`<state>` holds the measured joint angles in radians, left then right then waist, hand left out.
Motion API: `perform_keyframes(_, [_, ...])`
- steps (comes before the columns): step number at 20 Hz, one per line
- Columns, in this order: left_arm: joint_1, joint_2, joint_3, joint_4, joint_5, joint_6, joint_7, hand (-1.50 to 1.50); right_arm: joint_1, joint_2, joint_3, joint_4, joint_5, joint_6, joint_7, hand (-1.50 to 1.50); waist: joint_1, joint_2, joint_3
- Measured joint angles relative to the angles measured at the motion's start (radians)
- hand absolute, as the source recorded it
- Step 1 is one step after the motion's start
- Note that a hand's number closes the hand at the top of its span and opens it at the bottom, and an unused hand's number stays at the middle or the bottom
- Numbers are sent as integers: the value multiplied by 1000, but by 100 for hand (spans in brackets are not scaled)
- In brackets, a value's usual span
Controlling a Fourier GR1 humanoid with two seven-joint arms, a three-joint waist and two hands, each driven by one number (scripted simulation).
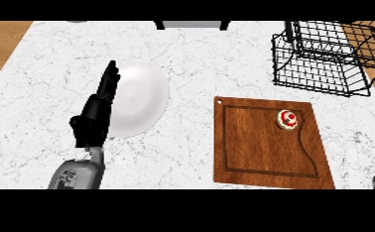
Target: Pick the sweet potato from the cutting board and place it in the tiered basket
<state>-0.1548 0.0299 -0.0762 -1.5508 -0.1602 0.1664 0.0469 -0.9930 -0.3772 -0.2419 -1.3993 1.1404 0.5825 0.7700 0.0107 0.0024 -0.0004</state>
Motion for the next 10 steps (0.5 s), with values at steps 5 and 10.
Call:
perform_keyframes(5, [0,0,7,13,2,-4,-13,0,4,-70,5,148,26,-106,-89,150,0,0,0])
perform_keyframes(10, [10,-6,-3,-18,-7,1,10,0,22,-98,-26,248,18,-179,-126,-150,1,0,1])
